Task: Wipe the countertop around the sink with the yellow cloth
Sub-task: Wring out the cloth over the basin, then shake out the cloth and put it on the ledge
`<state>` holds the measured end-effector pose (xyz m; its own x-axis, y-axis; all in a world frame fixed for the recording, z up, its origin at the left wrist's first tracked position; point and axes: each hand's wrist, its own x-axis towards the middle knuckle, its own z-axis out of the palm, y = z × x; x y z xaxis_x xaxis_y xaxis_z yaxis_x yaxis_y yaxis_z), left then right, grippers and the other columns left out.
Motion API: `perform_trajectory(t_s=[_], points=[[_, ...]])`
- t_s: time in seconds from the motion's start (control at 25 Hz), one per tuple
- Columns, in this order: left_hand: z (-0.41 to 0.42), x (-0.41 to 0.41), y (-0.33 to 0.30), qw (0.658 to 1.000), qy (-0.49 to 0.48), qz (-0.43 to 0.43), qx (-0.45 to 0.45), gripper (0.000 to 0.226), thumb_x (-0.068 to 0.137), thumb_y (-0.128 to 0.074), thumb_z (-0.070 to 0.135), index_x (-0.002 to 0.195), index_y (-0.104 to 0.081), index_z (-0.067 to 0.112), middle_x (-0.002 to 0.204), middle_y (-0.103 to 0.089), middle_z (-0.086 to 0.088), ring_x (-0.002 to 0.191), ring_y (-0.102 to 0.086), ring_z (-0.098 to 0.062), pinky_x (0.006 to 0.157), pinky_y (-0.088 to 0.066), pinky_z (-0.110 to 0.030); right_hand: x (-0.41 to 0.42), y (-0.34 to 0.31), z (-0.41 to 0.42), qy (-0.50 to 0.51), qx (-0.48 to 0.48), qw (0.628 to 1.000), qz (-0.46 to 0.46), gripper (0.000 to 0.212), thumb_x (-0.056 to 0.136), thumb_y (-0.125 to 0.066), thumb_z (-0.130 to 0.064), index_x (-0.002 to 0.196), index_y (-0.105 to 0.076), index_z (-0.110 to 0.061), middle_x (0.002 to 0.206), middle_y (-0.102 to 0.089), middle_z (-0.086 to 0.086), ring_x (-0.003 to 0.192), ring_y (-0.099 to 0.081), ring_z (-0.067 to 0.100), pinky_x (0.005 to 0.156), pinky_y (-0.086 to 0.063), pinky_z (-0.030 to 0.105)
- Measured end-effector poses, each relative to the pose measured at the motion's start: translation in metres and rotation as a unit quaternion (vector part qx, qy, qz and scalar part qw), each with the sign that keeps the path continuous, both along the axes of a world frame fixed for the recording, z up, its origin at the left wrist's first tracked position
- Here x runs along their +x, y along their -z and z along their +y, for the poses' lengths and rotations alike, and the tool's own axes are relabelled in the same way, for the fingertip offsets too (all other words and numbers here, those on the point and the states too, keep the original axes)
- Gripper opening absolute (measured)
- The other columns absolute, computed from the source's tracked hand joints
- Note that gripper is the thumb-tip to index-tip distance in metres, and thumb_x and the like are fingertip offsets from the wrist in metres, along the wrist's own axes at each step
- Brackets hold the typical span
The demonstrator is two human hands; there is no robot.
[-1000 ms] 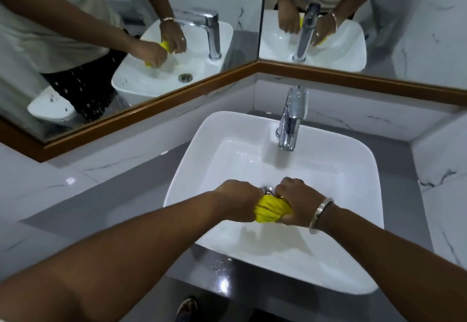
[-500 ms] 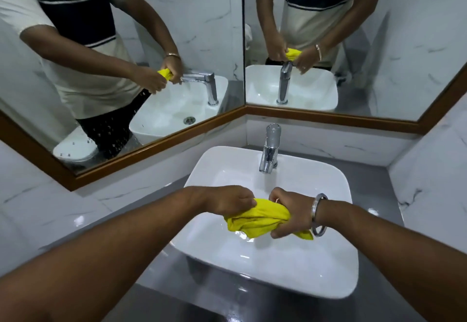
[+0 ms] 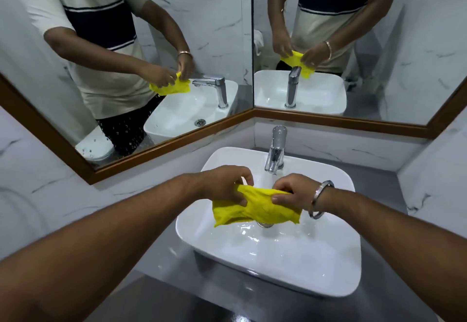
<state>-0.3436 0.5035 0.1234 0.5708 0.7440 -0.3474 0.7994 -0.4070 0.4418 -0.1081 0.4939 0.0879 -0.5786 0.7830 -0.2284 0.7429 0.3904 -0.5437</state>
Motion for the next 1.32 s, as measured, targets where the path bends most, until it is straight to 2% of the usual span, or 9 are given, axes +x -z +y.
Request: perform_trajectory(t_s=[0.2, 0.32, 0.52, 0.64, 0.76, 0.88, 1.0, 1.12, 1.32], points=[[0.004, -0.006, -0.006, 0.996, -0.016, 0.077, 0.047, 0.044, 0.071, -0.077, 0.054, 0.084, -0.070, 0.012, 0.081, -0.069, -0.010, 0.066, -0.054, -0.018, 0.061, -0.046, -0.030, 0.004, -0.008, 0.004, -0.007, 0.039, 0.996, -0.081, 0.030, 0.077, -0.070, -0.037, 0.100, -0.063, -0.020, 0.087, -0.056, -0.005, 0.080, -0.051, 0.015, 0.069, -0.039, 0.025], [0.005, -0.016, -0.009, 0.999, -0.038, -0.006, 0.019, 0.034, 0.070, -0.081, 0.045, 0.080, -0.072, 0.014, 0.074, -0.070, -0.009, 0.059, -0.054, -0.012, 0.056, -0.045, -0.027, 0.015, -0.016, 0.000, -0.009, 0.033, 0.992, -0.122, 0.025, 0.071, -0.072, -0.029, 0.092, -0.059, -0.025, 0.084, -0.053, -0.005, 0.079, -0.051, 0.017, 0.067, -0.043, 0.028], [0.015, -0.033, -0.021, 0.956, -0.158, -0.232, -0.088, 0.022, 0.072, -0.083, 0.018, 0.091, -0.074, 0.010, 0.073, -0.072, -0.006, 0.067, -0.063, -0.015, 0.063, -0.055, -0.031, 0.042, -0.040, -0.009, 0.202, -0.015, 0.972, 0.116, 0.009, 0.074, -0.068, -0.016, 0.077, -0.064, -0.024, 0.069, -0.064, 0.004, 0.063, -0.061, 0.021, 0.063, -0.055, 0.042], [0.027, -0.033, -0.025, 0.955, -0.125, -0.254, -0.084, 0.019, 0.074, -0.082, 0.013, 0.091, -0.075, 0.010, 0.070, -0.070, -0.009, 0.065, -0.061, -0.015, 0.061, -0.054, -0.030, 0.037, -0.052, -0.025, 0.272, 0.046, 0.954, 0.119, 0.012, 0.081, -0.067, -0.010, 0.089, -0.067, -0.019, 0.076, -0.066, 0.006, 0.070, -0.064, 0.027, 0.065, -0.057, 0.037], [0.040, -0.035, -0.026, 0.969, -0.068, -0.235, -0.036, 0.014, 0.073, -0.083, 0.016, 0.083, -0.076, 0.022, 0.059, -0.066, 0.002, 0.057, -0.055, -0.011, 0.053, -0.049, -0.025, 0.023, -0.062, -0.048, 0.305, 0.115, 0.943, 0.061, 0.018, 0.080, -0.068, -0.009, 0.098, -0.068, -0.009, 0.087, -0.068, 0.009, 0.076, -0.057, 0.020, 0.060, -0.041, 0.023], [0.047, -0.027, -0.026, 0.971, -0.006, -0.237, -0.040, 0.010, 0.078, -0.079, 0.016, 0.083, -0.076, 0.024, 0.061, -0.067, 0.004, 0.058, -0.057, -0.009, 0.055, -0.051, -0.027, 0.005, -0.068, -0.087, 0.392, 0.140, 0.906, 0.068, 0.016, 0.079, -0.069, -0.005, 0.095, -0.069, -0.006, 0.084, -0.066, 0.009, 0.076, -0.054, 0.017, 0.059, -0.039, 0.018], [0.035, -0.001, -0.023, 0.965, 0.082, -0.245, -0.048, 0.016, 0.080, -0.076, 0.012, 0.083, -0.073, 0.027, 0.054, -0.067, 0.012, 0.051, -0.057, 0.000, 0.049, -0.050, -0.019, 0.004, -0.060, -0.141, 0.495, 0.129, 0.857, 0.053, 0.016, 0.078, -0.069, -0.007, 0.094, -0.069, -0.009, 0.086, -0.067, 0.008, 0.079, -0.059, 0.021, 0.069, -0.044, 0.027], [-0.001, 0.037, -0.009, 0.942, 0.150, -0.291, -0.080, 0.018, 0.072, -0.082, 0.007, 0.088, -0.076, 0.012, 0.054, -0.067, 0.007, 0.050, -0.056, -0.003, 0.047, -0.049, -0.019, 0.002, -0.047, -0.228, 0.595, 0.095, 0.796, 0.056, 0.009, 0.079, -0.068, -0.012, 0.088, -0.069, -0.013, 0.080, -0.068, 0.008, 0.078, -0.065, 0.028, 0.069, -0.056, 0.041], [-0.137, 0.125, 0.021, 0.893, 0.289, -0.284, -0.194, 0.012, 0.077, -0.075, -0.002, 0.089, -0.072, 0.000, 0.059, -0.068, 0.000, 0.051, -0.059, -0.006, 0.049, -0.050, -0.020, -0.012, -0.024, -0.436, 0.743, 0.055, 0.666, 0.032, 0.006, 0.080, -0.068, -0.013, 0.077, -0.065, -0.010, 0.072, -0.064, 0.010, 0.069, -0.058, 0.027, 0.063, -0.047, 0.030]])
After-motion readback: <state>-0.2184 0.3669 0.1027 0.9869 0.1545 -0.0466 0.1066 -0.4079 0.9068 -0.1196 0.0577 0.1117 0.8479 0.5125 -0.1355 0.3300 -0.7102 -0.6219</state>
